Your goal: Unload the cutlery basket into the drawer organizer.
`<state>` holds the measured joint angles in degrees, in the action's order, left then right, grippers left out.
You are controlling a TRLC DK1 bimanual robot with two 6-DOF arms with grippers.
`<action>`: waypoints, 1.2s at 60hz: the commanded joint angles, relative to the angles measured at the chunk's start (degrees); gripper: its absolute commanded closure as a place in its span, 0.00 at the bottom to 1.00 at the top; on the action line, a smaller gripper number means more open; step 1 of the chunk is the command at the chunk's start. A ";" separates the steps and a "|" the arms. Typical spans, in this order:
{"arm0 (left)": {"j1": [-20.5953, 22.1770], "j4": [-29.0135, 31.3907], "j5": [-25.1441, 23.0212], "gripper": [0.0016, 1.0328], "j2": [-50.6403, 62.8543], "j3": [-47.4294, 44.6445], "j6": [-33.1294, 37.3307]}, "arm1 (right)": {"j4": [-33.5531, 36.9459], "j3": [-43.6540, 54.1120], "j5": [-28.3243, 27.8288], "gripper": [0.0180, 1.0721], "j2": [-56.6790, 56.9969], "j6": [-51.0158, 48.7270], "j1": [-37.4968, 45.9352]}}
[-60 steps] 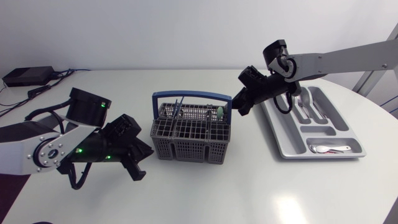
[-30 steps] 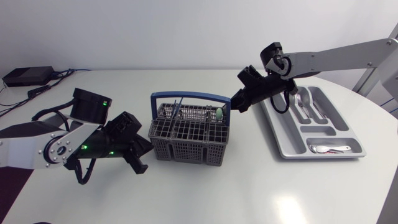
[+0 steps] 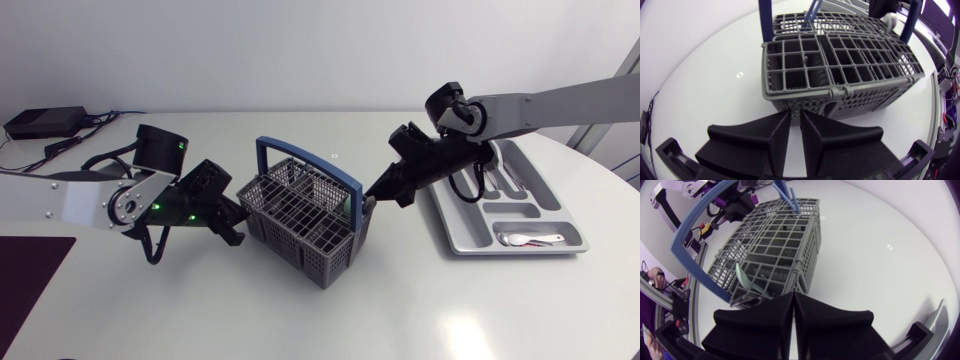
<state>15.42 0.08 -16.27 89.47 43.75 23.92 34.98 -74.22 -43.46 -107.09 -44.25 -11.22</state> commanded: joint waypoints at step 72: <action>-0.48 0.45 -1.83 0.81 9.49 19.97 -1.25 | -12.83 27.28 15.25 0.94 24.82 8.83 -16.46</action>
<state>16.73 0.10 -17.74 105.97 67.66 20.43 22.92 -49.87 -29.45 -85.69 -36.18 -28.01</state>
